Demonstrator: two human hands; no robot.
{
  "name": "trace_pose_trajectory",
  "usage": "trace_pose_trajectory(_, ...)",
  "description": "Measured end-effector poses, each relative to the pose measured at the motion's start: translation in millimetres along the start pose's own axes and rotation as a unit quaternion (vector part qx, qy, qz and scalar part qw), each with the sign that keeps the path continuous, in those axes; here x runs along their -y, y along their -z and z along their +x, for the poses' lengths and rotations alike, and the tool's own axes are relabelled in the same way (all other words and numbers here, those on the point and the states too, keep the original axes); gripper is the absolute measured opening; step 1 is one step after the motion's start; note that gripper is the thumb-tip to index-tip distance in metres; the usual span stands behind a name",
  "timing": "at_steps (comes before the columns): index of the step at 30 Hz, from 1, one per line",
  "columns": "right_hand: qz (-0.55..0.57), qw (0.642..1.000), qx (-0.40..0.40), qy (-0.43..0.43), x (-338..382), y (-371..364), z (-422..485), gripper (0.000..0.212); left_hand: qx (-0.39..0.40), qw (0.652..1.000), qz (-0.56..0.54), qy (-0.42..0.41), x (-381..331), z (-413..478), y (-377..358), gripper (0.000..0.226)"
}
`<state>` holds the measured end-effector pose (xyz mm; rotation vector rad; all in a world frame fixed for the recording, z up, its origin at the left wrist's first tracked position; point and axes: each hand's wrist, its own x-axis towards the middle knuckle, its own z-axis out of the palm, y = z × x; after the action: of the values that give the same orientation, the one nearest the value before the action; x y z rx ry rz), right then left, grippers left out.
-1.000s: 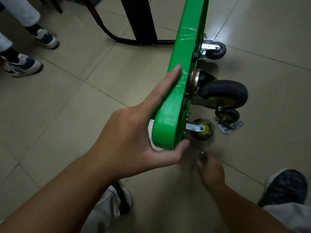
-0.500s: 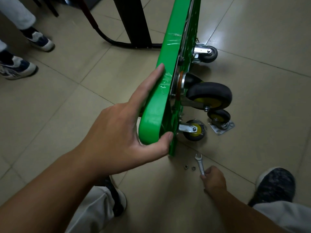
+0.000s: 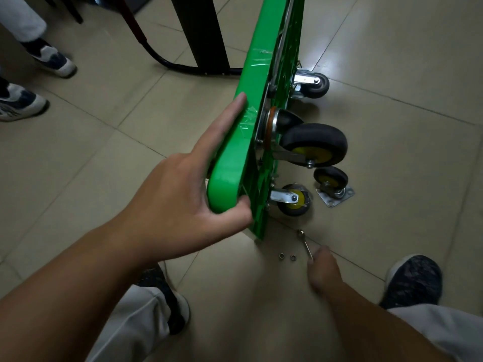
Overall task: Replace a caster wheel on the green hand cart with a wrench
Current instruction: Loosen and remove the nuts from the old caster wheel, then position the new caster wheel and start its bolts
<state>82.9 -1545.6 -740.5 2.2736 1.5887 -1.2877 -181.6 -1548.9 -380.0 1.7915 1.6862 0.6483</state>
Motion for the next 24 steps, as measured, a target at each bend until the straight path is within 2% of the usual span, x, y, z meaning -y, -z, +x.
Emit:
trace_pose_trajectory(2,-0.028,0.999,0.038,0.017,12,26,5,0.025,-0.005,1.0,-0.03,0.01,-3,-2,-3,0.105)
trace_pose_trajectory(4,-0.076,0.993,0.06,0.062,26,66,12,0.027,-0.01,0.999,-0.032,0.017,-6,-5,-5,0.105)
trace_pose_trajectory(6,-0.12,0.985,0.024,0.122,47,120,12,0.023,-0.012,0.999,-0.023,0.029,-5,-6,-5,0.106)
trace_pose_trajectory(11,-0.086,0.959,-0.12,0.241,108,260,-34,0.024,-0.009,0.998,-0.05,0.041,-1,-6,-4,0.1)
trace_pose_trajectory(14,-0.092,0.923,-0.141,0.347,138,315,-73,0.009,-0.001,0.997,-0.072,0.035,2,-11,3,0.099)
trace_pose_trajectory(15,-0.082,0.909,-0.139,0.384,147,326,-87,0.003,0.004,0.996,-0.082,0.034,3,-14,6,0.099)
trace_pose_trajectory(18,-0.07,0.87,-0.123,0.472,174,336,-129,0.013,0.032,0.99,-0.132,0.034,9,-26,20,0.099)
trace_pose_trajectory(22,-0.073,0.828,-0.085,0.549,199,320,-158,0.009,0.07,0.984,-0.153,0.063,21,-50,44,0.098)
trace_pose_trajectory(24,-0.111,0.806,-0.077,0.577,216,308,-161,0.011,0.085,0.982,-0.148,0.08,31,-63,59,0.097)
